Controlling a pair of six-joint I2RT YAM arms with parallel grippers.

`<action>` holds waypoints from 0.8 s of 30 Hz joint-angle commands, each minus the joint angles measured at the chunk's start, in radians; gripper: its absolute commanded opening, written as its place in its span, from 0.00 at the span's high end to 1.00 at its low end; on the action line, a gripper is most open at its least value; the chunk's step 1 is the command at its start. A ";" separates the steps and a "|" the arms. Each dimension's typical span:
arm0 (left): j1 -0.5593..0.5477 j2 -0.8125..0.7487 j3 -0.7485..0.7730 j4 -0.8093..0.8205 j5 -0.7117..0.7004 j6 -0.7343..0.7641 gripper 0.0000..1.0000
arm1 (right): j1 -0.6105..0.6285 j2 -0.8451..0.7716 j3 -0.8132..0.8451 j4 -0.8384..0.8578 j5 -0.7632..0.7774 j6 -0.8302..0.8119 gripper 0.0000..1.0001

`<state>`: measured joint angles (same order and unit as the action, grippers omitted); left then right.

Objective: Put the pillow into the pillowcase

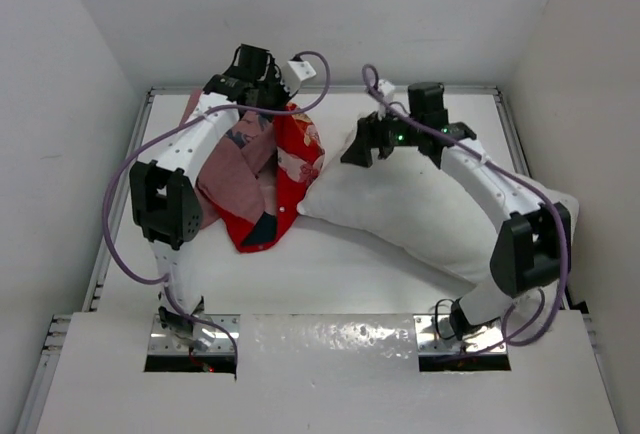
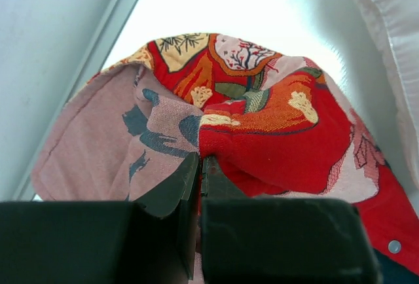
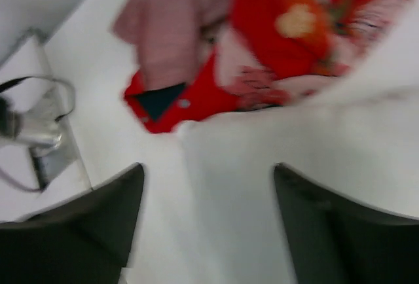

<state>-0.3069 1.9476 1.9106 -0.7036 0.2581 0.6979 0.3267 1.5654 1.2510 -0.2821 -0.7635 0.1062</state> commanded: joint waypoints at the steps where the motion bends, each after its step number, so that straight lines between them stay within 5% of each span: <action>1: -0.005 -0.003 0.024 0.067 -0.020 -0.020 1.00 | -0.145 0.098 0.164 -0.009 0.252 0.036 0.15; 3: -0.005 -0.001 0.018 0.082 -0.037 -0.029 1.00 | -0.210 0.209 0.374 -0.061 0.265 0.139 0.01; 7: -0.005 -0.003 0.018 0.115 -0.071 -0.049 1.00 | -0.226 0.520 0.710 -0.305 0.512 0.075 0.01; 12: -0.004 0.002 0.027 0.119 -0.128 -0.051 1.00 | -0.197 0.637 0.720 -0.362 0.438 0.087 0.01; 16: 0.002 0.007 0.022 0.125 -0.152 -0.048 1.00 | -0.152 0.564 0.506 -0.307 0.377 -0.016 0.05; 17: 0.002 0.007 0.024 0.131 -0.154 -0.049 1.00 | -0.152 0.541 0.481 -0.301 0.281 -0.019 0.16; 18: 0.003 0.008 0.025 0.133 -0.154 -0.051 1.00 | -0.155 0.532 0.467 -0.301 0.255 -0.017 0.53; 20: 0.003 0.008 0.028 0.135 -0.155 -0.052 1.00 | -0.159 0.519 0.461 -0.327 0.221 -0.036 0.94; 24: 0.003 0.002 0.022 0.135 -0.163 -0.043 1.00 | -0.193 0.464 0.476 -0.394 0.167 -0.042 1.00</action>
<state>-0.3077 1.9636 1.9106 -0.6273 0.1127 0.6643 0.1772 2.1464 1.7092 -0.6327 -0.5106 0.1005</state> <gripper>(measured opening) 0.008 0.020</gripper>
